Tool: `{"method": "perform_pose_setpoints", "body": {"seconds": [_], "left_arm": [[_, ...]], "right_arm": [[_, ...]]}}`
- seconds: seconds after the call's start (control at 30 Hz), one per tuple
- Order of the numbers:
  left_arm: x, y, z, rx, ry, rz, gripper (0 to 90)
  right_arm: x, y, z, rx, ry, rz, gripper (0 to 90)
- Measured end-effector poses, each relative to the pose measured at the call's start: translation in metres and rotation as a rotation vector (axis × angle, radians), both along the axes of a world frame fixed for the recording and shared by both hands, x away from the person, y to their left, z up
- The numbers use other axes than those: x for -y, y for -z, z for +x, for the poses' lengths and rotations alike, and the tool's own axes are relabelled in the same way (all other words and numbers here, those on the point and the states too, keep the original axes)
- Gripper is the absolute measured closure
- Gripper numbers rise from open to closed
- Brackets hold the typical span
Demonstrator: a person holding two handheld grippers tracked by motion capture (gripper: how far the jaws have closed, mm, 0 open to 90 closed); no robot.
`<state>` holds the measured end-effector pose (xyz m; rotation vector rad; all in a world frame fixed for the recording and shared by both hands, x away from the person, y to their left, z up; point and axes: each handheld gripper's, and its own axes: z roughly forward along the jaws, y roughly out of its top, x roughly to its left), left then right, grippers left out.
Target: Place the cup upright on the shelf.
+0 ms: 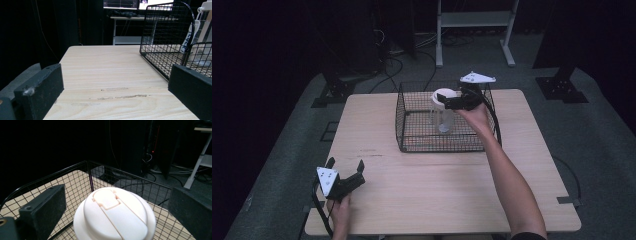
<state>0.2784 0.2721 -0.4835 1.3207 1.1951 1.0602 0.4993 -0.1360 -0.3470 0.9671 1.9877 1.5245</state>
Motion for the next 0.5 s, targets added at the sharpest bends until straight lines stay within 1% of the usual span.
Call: {"method": "perform_pose_setpoints", "body": {"seconds": [0.13,0.17,0.37,0.4,0.5], "left_arm": [[0.0,0.0,0.0,-0.001,0.0,0.002,0.0],[0.0,0.0,0.0,-0.002,0.001,0.003,0.0],[0.001,0.0,0.0,-0.001,0.005,0.003,0.0],[0.001,0.0,-0.001,0.001,0.006,0.005,0.0],[0.001,0.0,0.0,-0.001,0.004,0.009,0.0]], "right_arm": [[0.004,-0.004,-0.003,0.004,0.002,0.011,1.1],[0.006,-0.007,-0.007,0.01,0.0,0.018,1.1],[0.011,-0.014,-0.017,0.014,-0.002,0.012,1.1],[0.013,-0.017,-0.021,0.026,-0.003,0.018,1.1],[0.016,-0.02,-0.026,0.025,-0.009,0.028,1.1]]}}
